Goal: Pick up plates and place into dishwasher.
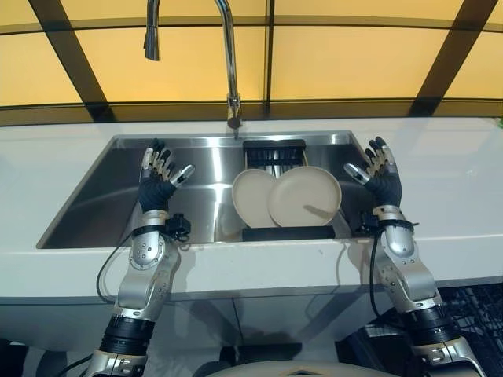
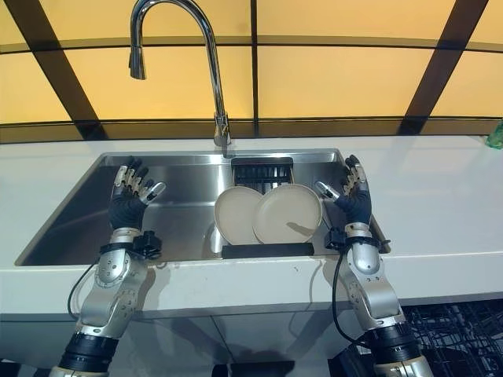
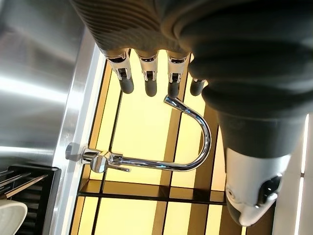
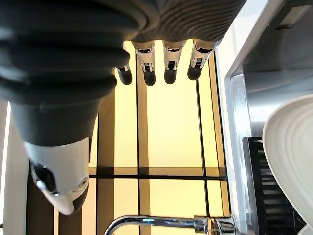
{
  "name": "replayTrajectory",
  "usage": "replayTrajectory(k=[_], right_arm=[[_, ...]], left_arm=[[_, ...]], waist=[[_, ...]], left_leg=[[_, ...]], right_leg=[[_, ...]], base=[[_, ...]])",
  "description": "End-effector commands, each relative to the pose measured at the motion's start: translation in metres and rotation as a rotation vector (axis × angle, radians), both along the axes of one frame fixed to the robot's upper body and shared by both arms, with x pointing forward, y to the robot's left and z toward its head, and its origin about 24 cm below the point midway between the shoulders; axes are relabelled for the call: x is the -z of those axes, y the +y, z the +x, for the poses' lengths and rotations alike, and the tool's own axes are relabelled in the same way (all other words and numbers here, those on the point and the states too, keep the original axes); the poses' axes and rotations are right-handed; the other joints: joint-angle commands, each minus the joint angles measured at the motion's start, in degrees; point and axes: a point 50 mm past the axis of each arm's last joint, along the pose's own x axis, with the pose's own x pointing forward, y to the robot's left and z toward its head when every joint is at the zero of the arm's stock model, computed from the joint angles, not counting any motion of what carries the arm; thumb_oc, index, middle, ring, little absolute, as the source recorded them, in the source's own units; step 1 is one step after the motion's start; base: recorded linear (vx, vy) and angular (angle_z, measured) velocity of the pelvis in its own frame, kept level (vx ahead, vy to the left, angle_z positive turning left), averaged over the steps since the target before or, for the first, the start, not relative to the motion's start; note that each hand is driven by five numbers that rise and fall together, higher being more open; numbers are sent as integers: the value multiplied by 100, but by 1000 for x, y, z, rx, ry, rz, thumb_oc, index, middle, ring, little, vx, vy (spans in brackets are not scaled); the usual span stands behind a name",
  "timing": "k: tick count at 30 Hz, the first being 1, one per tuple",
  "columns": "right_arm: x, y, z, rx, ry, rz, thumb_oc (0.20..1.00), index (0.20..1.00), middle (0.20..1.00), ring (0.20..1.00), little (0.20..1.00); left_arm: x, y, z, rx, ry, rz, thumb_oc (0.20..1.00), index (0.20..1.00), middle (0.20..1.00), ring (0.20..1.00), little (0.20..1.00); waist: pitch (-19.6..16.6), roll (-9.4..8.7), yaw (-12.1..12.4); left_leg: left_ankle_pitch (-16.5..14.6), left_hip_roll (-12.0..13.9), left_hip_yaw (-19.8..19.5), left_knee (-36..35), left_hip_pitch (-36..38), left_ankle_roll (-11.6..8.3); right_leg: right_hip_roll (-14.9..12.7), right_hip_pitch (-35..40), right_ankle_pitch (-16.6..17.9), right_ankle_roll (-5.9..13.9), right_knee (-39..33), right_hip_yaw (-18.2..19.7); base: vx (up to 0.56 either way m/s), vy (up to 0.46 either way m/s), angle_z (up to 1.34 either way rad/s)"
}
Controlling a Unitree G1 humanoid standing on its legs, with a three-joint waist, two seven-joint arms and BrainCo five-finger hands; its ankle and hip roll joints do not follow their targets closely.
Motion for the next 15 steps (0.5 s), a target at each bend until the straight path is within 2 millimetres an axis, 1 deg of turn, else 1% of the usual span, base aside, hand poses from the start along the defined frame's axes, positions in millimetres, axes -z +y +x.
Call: replayTrajectory(k=[1,9,15], right_arm=[[-21,-4,1,23,-107,-27,1000,1000,1000,1000,1000],[-21,-2,1,14,-109,-37,1000,1000,1000,1000,1000],[-22,-5,1,12,-106,-39,1000,1000,1000,1000,1000]], left_arm=[[-19,6,5,18,-92,35,1000,1000,1000,1000,1000],[-22,6,6,28,-109,50,1000,1000,1000,1000,1000],[-23,7,5,37,-111,90,1000,1000,1000,1000,1000]], waist=[[-60,94,-20],[-71,99,-31],[-78,106,-31]], left_leg=[[-895,557,65,155,681,-286],[-846,601,73,194,635,-313],[-820,650,56,198,628,-346]], right_leg=[[-93,-721,969,174,-366,116],[-28,-754,977,125,-369,176],[9,-751,960,99,-366,172]], base=[[11,-27,-4],[1,-7,-1],[0,0,0]])
